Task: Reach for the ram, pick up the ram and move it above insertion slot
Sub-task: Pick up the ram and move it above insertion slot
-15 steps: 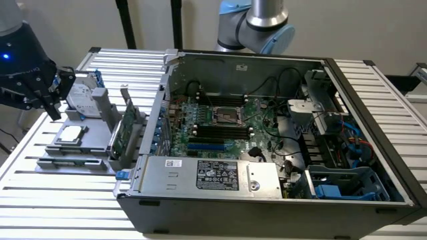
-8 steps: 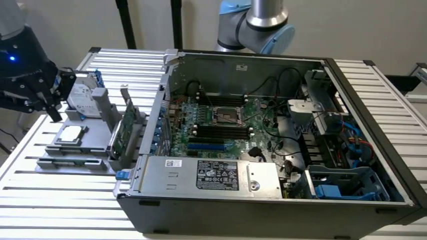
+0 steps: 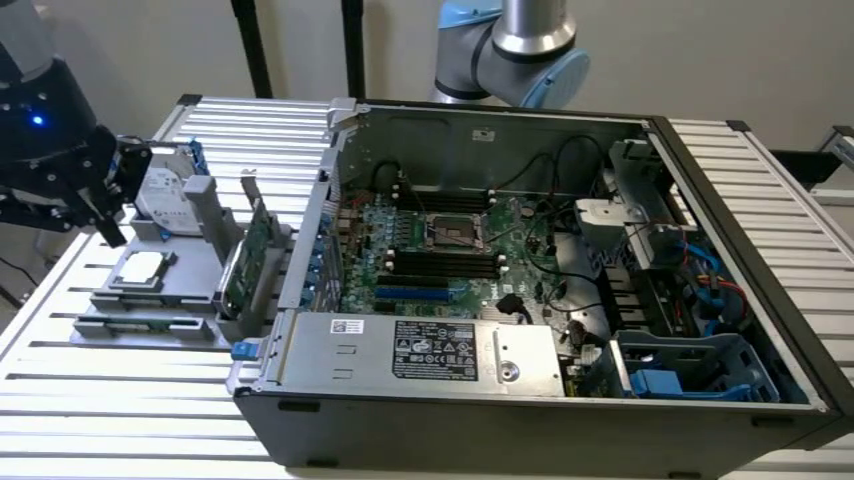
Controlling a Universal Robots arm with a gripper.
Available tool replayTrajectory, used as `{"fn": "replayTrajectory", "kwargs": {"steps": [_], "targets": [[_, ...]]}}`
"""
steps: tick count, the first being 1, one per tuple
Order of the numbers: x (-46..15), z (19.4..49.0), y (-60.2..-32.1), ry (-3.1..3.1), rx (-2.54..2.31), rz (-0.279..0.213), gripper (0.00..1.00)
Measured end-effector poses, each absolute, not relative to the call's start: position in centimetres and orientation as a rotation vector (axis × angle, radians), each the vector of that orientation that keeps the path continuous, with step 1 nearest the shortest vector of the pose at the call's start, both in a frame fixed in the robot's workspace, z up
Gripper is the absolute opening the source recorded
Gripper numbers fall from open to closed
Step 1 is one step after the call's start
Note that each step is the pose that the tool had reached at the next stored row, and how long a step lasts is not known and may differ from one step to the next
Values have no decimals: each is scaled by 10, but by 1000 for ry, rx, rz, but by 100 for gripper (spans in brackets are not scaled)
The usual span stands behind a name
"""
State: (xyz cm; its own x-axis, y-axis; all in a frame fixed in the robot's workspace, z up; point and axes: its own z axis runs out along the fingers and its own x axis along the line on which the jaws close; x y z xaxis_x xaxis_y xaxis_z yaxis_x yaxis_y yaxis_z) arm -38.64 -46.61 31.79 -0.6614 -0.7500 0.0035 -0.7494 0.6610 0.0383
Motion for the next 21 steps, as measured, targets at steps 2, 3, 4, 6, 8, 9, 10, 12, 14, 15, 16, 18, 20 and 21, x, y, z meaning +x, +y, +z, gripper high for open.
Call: {"fn": "replayTrajectory", "kwargs": {"steps": [2,3,4,6,8,9,10,12,14,15,16,18,20,21], "targets": [[-386,317,-466,-2821,1336,-52,11],[-386,317,-466,-2809,1361,-51,11],[-386,317,-466,-2796,1386,-51,11],[-386,316,-466,-2770,1436,-51,11],[-386,316,-466,-2743,1486,-50,11],[-386,316,-466,-2729,1511,-50,11],[-386,315,-466,-2714,1537,-49,11],[-386,315,-466,-2686,1586,-49,11],[-386,315,-466,-2656,1634,-48,11],[-386,314,-466,-2641,1658,-48,11],[-386,314,-466,-2626,1681,-47,11],[-386,314,-466,-2594,1729,-46,11],[-386,313,-466,-2562,1775,-46,11],[-386,313,-466,-2546,1798,-45,11]]}}
